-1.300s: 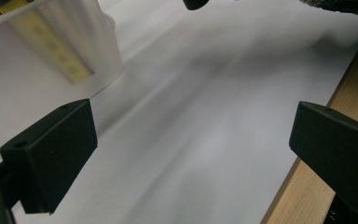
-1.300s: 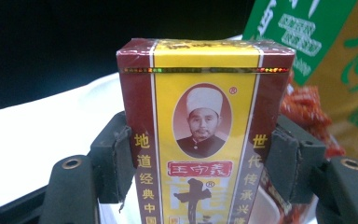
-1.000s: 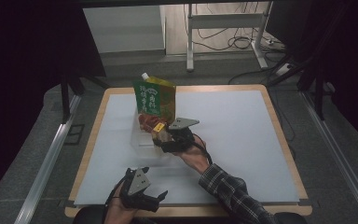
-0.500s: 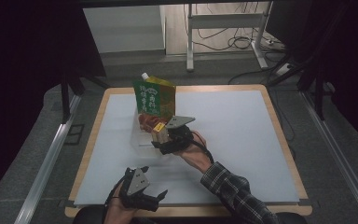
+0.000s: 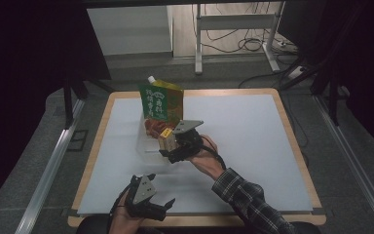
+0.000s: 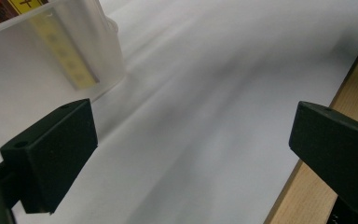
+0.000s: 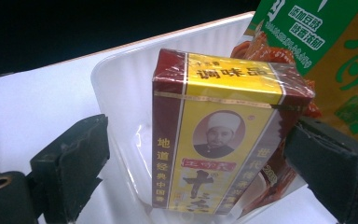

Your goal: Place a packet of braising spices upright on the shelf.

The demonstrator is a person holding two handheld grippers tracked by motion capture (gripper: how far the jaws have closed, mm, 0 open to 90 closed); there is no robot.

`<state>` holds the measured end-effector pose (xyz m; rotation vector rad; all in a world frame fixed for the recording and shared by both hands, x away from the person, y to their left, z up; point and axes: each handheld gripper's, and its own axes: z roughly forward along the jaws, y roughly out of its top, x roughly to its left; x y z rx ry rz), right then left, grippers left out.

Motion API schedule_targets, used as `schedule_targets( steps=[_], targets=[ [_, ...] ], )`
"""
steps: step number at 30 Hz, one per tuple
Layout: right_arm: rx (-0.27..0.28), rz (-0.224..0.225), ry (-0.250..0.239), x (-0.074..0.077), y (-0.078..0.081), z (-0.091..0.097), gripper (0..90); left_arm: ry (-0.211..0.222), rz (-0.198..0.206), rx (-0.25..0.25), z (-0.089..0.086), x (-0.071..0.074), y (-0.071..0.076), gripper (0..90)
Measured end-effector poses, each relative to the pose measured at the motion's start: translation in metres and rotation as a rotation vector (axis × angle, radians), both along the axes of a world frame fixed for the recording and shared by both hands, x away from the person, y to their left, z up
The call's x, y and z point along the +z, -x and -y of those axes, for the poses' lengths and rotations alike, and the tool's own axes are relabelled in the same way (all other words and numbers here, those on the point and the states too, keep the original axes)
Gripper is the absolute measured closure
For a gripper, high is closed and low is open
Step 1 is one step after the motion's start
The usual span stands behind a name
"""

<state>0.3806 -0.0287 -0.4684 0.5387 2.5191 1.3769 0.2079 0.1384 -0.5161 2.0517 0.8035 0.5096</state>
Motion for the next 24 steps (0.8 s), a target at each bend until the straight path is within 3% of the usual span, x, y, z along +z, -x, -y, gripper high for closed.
schedule_targets(
  steps=[24],
  targets=[
    [0.031, -0.026, 0.029, 0.006, 0.007, 0.017, 5.6, 0.002, -0.012, 0.002, -0.001, 0.0, -0.001, 1.0]
  ],
)
